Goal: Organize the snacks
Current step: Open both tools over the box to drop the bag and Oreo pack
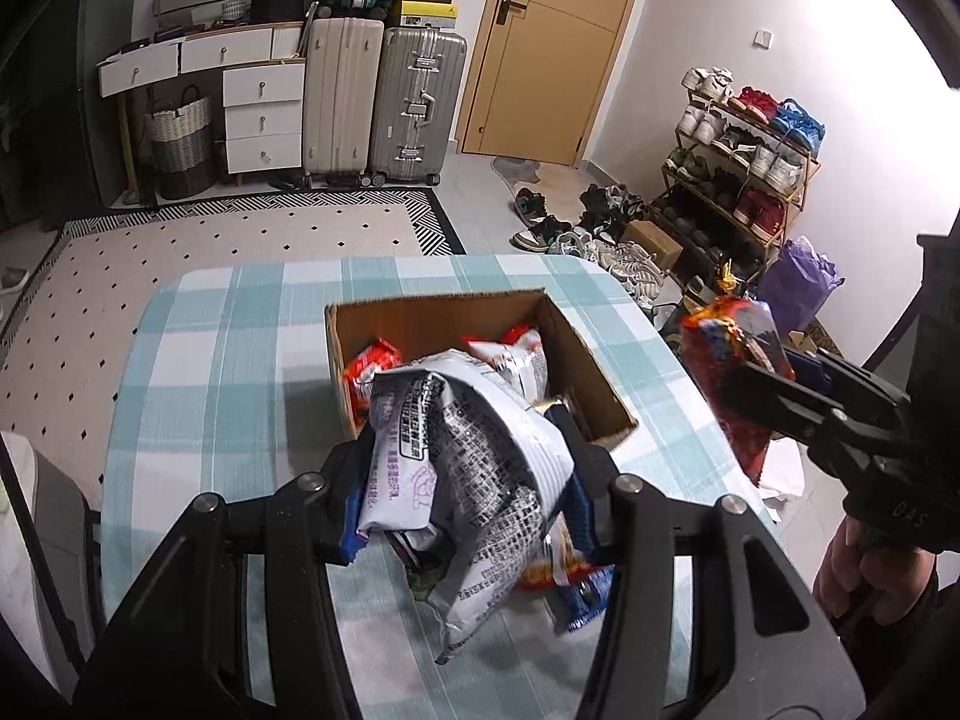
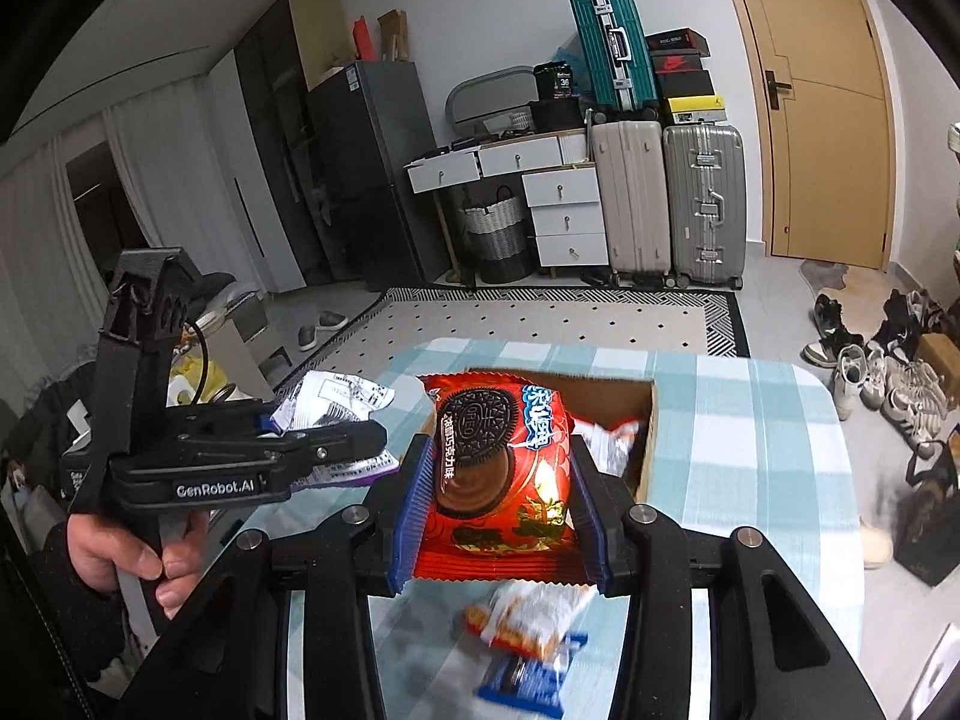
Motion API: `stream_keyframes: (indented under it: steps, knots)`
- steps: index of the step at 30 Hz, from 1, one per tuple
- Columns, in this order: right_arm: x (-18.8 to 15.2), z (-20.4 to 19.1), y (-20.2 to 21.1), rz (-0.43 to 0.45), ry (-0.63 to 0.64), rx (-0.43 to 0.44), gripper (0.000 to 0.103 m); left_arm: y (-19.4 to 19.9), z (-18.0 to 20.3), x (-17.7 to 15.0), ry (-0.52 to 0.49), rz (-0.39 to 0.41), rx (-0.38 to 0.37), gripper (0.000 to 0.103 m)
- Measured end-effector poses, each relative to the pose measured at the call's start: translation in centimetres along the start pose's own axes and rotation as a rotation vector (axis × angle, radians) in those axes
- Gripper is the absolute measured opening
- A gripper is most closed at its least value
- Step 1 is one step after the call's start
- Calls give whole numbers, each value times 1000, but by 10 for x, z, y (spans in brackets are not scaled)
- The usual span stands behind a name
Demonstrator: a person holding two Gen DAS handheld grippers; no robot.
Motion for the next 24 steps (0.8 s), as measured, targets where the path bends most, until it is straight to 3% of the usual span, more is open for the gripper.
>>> stream_keyframes:
  steps: [9,24]
  knots:
    - [31,15,-49,-17,-2,-21,43,-49,-6,37,-13,-32,-33,47]
    - [21,50,-130,-73,-19,-53,43,-140,-20,32,2,-116,-74,47]
Point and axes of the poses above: each gripper's, at about its wrist camera, not at the fingertips, and y roughly against the way its jaws point, z to its right, x to its top, the point moved 6 cm from there along -y, roughly the way its jaws point, and after that the axes turned 6 degrees about -y, right-handed, at the moved point
